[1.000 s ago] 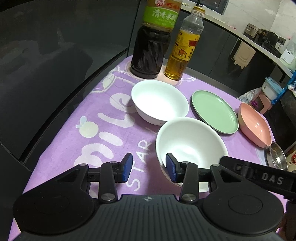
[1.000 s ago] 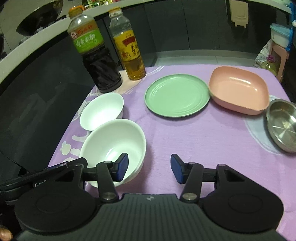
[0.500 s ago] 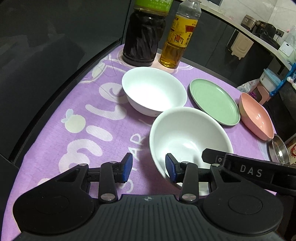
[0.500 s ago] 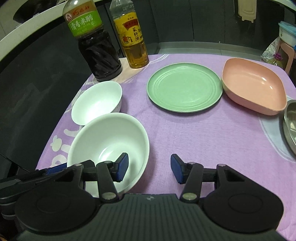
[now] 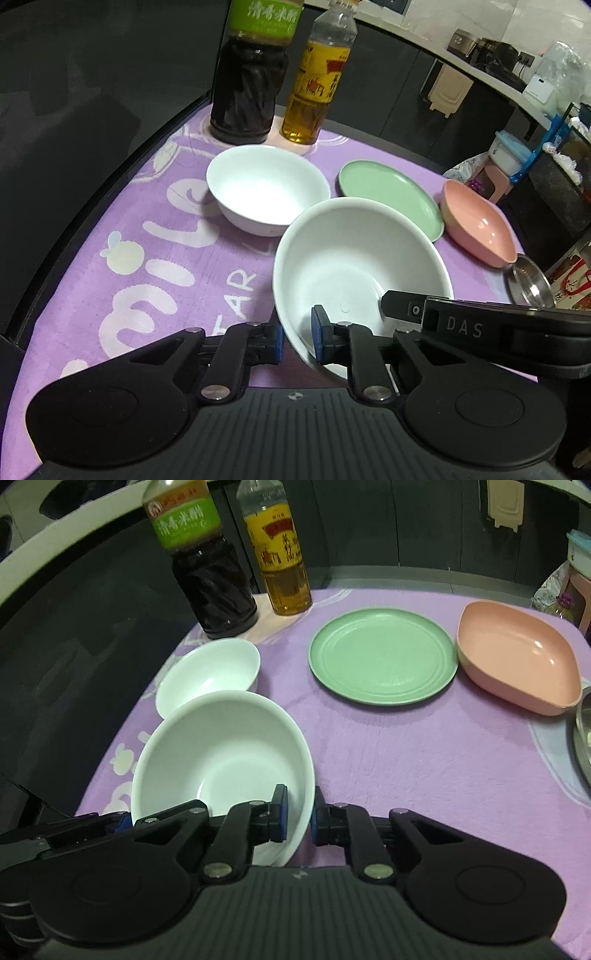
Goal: Organize plates and bowls
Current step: 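Lift the large white bowl with both grippers over the black bowl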
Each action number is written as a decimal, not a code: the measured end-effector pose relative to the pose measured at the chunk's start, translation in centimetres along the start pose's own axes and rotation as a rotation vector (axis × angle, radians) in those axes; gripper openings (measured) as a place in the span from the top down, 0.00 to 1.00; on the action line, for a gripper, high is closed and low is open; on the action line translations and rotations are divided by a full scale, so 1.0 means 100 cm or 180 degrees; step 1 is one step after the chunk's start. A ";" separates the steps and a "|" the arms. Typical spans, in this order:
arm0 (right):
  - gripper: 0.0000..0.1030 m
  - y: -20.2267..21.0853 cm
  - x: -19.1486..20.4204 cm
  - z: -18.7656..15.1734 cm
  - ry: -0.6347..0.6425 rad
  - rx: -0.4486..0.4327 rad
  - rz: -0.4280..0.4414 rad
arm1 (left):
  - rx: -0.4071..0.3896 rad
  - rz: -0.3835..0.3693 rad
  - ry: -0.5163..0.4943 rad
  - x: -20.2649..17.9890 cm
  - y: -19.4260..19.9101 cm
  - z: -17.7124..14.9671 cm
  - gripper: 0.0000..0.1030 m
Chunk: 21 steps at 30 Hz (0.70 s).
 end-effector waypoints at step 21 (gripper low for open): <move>0.86 0.078 0.008 -0.020 0.0001 -0.0347 -0.0022 | -0.0318 -0.0137 -0.0210 -0.031 0.072 -0.015 0.87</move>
Point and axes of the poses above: each gripper's, at about its wrist camera, not at the fingertips, and y roughly against the way its jaws point, x to its left, z to its top, the point moved 8 cm from there along -y, roughly the way its jaws point
